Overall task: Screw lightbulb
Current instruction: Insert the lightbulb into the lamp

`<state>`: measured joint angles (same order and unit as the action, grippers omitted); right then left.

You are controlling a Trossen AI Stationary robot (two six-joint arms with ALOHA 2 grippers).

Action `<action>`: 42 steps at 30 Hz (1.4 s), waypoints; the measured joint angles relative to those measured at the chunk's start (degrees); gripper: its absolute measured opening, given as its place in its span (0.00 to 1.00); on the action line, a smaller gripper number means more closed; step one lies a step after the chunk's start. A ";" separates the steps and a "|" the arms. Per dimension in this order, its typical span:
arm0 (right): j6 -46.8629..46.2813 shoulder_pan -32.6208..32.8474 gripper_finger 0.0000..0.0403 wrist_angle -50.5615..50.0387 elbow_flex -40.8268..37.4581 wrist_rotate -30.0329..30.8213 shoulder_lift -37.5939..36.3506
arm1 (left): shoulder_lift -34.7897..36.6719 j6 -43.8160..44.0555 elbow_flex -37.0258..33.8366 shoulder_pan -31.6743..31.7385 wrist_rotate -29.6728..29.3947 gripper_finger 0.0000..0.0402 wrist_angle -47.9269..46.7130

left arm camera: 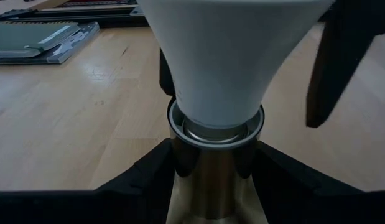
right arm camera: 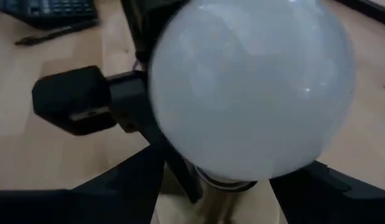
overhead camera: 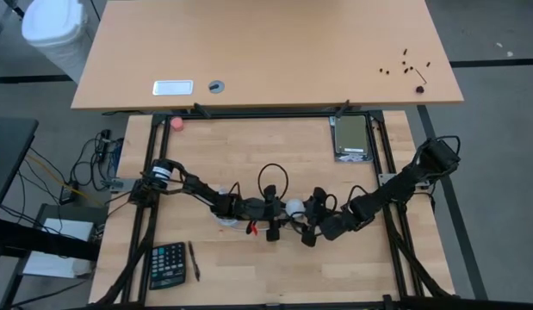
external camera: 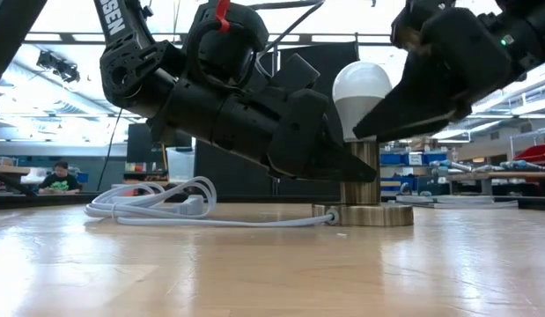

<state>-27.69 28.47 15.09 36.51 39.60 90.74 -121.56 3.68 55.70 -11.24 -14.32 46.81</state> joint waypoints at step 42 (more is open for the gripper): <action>29.85 -11.53 0.68 24.06 -14.91 -41.12 -0.32 | 0.00 -3.72 0.02 -0.08 23.24 0.49 -0.03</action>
<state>2.17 16.94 39.15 21.60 -1.52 90.42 -121.56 -0.03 55.72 -11.32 8.92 46.78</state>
